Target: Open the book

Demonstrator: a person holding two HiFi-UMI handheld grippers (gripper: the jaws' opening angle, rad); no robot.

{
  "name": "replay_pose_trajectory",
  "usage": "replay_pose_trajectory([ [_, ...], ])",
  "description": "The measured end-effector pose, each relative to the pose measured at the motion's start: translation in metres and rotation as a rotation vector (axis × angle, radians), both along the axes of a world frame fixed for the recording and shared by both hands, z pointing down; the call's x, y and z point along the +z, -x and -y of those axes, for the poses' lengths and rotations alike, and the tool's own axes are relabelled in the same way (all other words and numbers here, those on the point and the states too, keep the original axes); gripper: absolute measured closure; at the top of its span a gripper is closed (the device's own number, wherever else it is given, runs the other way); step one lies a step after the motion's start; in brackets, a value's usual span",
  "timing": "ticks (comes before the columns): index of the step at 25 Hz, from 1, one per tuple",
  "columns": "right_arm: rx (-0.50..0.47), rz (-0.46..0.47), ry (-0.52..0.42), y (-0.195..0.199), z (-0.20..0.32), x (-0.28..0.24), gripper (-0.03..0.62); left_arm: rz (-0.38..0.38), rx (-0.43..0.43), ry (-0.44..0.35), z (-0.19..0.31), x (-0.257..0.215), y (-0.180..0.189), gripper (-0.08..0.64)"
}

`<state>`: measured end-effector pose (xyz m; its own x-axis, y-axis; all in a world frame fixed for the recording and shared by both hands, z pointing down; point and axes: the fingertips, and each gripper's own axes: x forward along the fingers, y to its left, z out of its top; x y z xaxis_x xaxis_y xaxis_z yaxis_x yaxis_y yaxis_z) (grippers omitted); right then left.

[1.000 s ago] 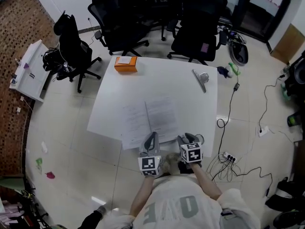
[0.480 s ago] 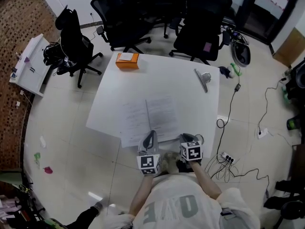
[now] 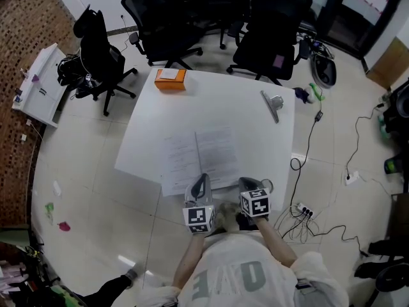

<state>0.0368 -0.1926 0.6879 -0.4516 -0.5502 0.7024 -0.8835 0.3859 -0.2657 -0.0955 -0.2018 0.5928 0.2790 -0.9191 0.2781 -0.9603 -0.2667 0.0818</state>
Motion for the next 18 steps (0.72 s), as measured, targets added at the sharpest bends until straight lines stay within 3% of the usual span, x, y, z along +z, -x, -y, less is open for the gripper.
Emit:
replay_pose_trajectory([
  [5, 0.017, 0.043, 0.054, 0.005, -0.019, 0.004, 0.584, 0.000, -0.002, 0.001, -0.001, 0.002, 0.003, 0.543],
  [7, 0.004, 0.051, 0.082, 0.010, -0.023, 0.009, 0.496, -0.002, -0.009, 0.004, 0.000, 0.004, 0.006, 0.543],
  [8, -0.012, 0.033, 0.083, 0.011, -0.024, 0.010, 0.491, -0.003, -0.008, 0.004, 0.001, 0.004, 0.005, 0.543],
  [11, -0.062, -0.025, 0.078, 0.013, -0.027, 0.013, 0.495, -0.006, 0.001, 0.001, 0.000, 0.003, 0.001, 0.543],
  [18, -0.064, -0.033, 0.104, 0.018, -0.030, 0.022, 0.497, -0.006, 0.012, 0.003, -0.004, 0.004, 0.000, 0.543],
])
